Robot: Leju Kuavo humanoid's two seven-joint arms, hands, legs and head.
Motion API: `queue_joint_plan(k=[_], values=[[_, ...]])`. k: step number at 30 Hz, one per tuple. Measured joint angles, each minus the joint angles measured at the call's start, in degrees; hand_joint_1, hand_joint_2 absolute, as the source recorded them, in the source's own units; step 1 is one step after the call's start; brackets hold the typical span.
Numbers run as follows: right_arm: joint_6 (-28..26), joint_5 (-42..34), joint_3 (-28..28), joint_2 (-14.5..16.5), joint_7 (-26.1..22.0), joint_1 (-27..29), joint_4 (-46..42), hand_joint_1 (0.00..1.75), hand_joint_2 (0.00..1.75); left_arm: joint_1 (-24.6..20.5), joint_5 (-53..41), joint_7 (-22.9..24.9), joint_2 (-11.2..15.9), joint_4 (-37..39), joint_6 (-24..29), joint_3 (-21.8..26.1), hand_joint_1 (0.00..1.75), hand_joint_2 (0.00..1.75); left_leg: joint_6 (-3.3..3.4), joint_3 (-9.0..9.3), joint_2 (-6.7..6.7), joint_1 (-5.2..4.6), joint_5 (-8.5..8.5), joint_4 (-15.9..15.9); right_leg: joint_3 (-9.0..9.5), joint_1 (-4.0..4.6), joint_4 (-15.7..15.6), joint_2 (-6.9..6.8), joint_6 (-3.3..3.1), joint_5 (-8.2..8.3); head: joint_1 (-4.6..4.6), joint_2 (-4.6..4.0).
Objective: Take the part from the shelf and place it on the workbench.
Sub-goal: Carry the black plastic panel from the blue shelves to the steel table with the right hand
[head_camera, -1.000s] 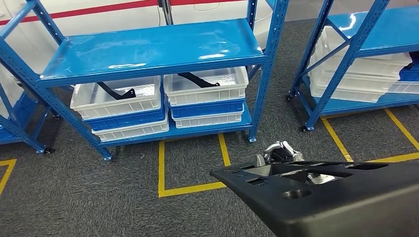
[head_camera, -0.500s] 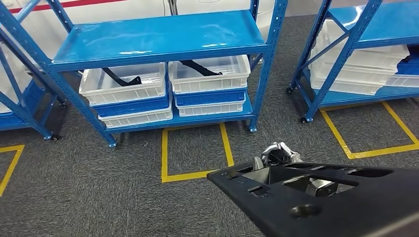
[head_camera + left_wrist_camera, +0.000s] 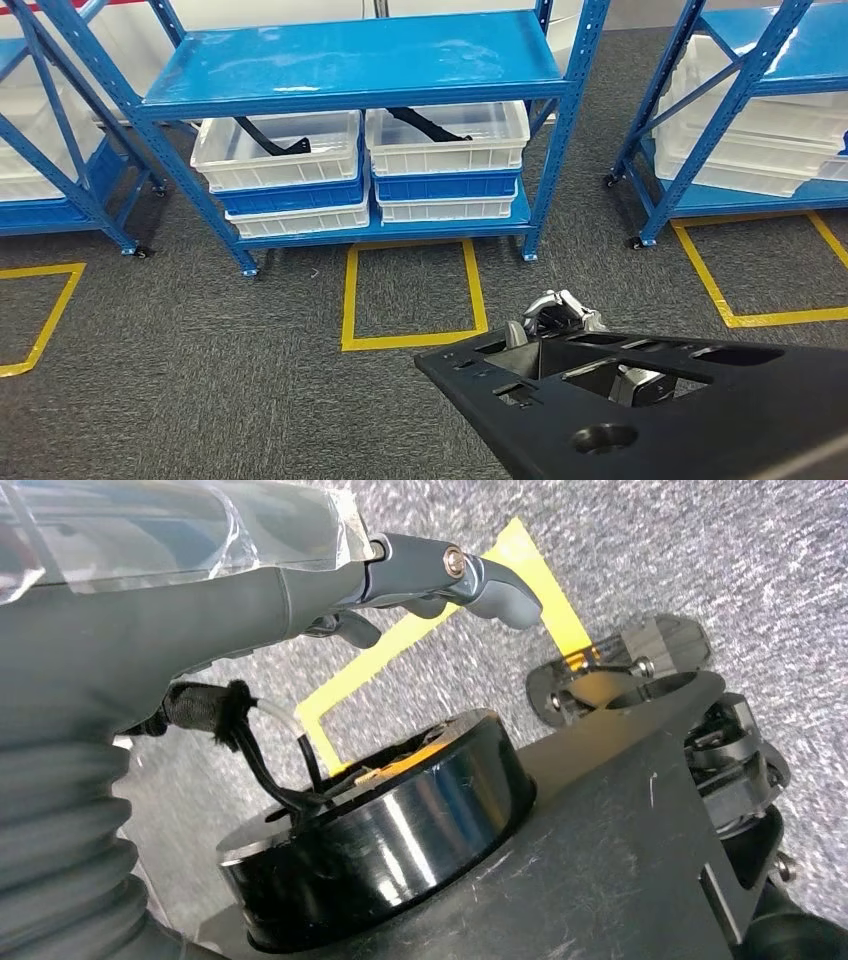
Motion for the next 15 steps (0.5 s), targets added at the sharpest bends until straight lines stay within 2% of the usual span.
queue_joint_plan(k=[2,3,5,6,7,8,9,11,12,13,15], values=[[0.2,0.0,0.0,0.0,0.0,0.0,0.0,1.75,1.75,-0.1,0.0,0.0,0.0,0.0,0.0,0.0,0.00,1.75,-0.71,-1.61,1.27,0.09,-1.84,3.2,-0.02,-0.10,-0.1,-1.37,-0.57,0.20,-0.04,0.00],[0.3,0.0,0.0,0.0,0.0,0.0,0.0,1.75,1.75,-0.2,0.0,-0.1,0.0,0.0,0.0,0.0,0.00,1.75,-1.08,-3.17,2.26,0.16,-3.57,6.6,-0.05,-0.08,-0.1,-2.02,-0.78,0.25,-0.07,0.00],[0.5,0.0,0.0,0.0,0.0,0.2,0.0,1.75,1.75,-0.5,0.0,-0.1,0.0,0.0,-0.2,0.0,0.00,1.75,-1.62,-6.92,2.99,0.38,-6.94,15.0,-0.15,-0.03,-0.1,-3.40,-1.02,0.28,-0.08,0.00],[0.6,-0.1,0.0,-0.1,0.0,0.3,0.0,1.75,1.75,-0.7,0.0,-0.1,0.0,0.0,-0.3,0.0,0.00,1.75,-1.75,-7.94,3.04,0.46,-7.57,17.5,-0.15,-0.02,-0.1,-4.11,-1.03,0.28,-0.09,0.00],[0.7,-0.1,0.0,-0.1,0.0,0.5,0.0,1.75,1.75,-0.7,0.0,-0.1,0.0,0.0,-0.3,0.0,0.00,1.75,-1.78,-7.87,3.11,0.53,-7.17,17.8,-0.13,-0.02,-0.1,-4.78,-1.04,0.27,-0.09,0.00],[0.8,-0.2,0.0,-0.1,0.0,0.6,0.0,1.75,1.75,-0.6,-0.1,0.0,0.0,0.0,-0.3,0.0,0.00,1.75,-1.74,-6.56,3.33,0.57,-5.77,15.6,-0.06,-0.02,-0.1,-5.37,-1.03,0.28,-0.09,0.00],[0.8,-0.2,0.0,-0.1,0.0,0.6,0.0,1.75,1.75,-0.5,-0.2,0.1,0.0,0.0,-0.3,0.0,0.00,1.75,-1.60,-4.34,3.97,0.59,-3.82,11.5,0.03,-0.02,-0.2,-5.91,-1.01,0.29,-0.09,0.00],[0.8,-0.3,0.0,-0.1,0.0,0.7,0.0,1.75,1.75,-0.3,-0.4,0.3,0.0,0.0,-0.1,0.0,0.00,1.75,-1.13,-0.25,6.36,0.30,-1.04,3.2,0.10,0.23,-0.1,-6.85,-0.80,0.30,-0.09,0.00],[0.8,-0.3,0.0,-0.1,-0.1,0.8,0.0,1.75,1.75,-0.2,-0.5,0.3,0.0,0.0,-0.1,0.0,0.00,1.75,-0.83,0.71,7.22,0.08,-0.48,0.8,0.07,0.39,-0.1,-7.30,-0.59,0.34,-0.06,0.00],[0.8,-0.4,-0.1,-0.1,-0.2,1.0,0.0,1.75,1.75,-0.1,-0.5,0.3,0.0,0.0,-0.1,0.0,0.00,1.75,-0.54,0.85,7.52,-0.15,-0.46,-0.1,0.01,0.52,-0.1,-7.78,-0.34,0.40,-0.03,0.00],[0.7,-0.6,-0.1,-0.1,-0.7,1.4,0.0,1.75,1.75,0.1,-0.7,0.2,0.1,0.0,-0.1,-0.1,0.00,1.75,0.25,0.51,6.48,-0.17,-0.05,-0.5,0.02,0.50,-0.2,-8.60,0.30,0.43,0.01,0.00]])
